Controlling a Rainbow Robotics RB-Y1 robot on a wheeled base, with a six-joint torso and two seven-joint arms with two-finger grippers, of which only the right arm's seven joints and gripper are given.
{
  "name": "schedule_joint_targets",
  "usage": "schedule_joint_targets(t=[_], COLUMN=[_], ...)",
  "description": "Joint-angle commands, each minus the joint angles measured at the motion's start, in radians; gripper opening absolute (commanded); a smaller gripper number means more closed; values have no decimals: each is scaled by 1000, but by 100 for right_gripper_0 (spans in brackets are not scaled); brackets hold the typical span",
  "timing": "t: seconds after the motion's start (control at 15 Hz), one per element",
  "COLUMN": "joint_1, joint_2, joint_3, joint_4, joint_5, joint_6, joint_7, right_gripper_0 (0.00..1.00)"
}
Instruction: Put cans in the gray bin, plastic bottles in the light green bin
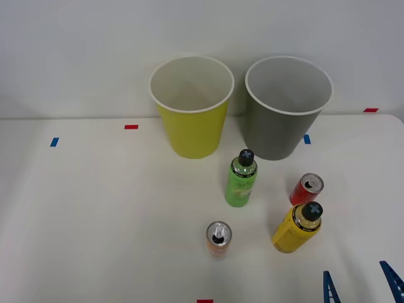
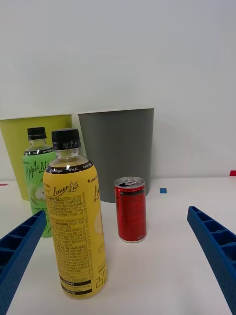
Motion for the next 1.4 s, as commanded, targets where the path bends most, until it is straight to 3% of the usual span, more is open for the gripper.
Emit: schedule_joint_targets(t=[0.07, 1.4], joint_1=[0, 0], joint_2=[0, 0], joint_3=[0, 0], joint_4=[0, 0], joint_5=[0, 0], joint_6=[0, 0], joint_7=[0, 0], right_gripper_0=[100, 100])
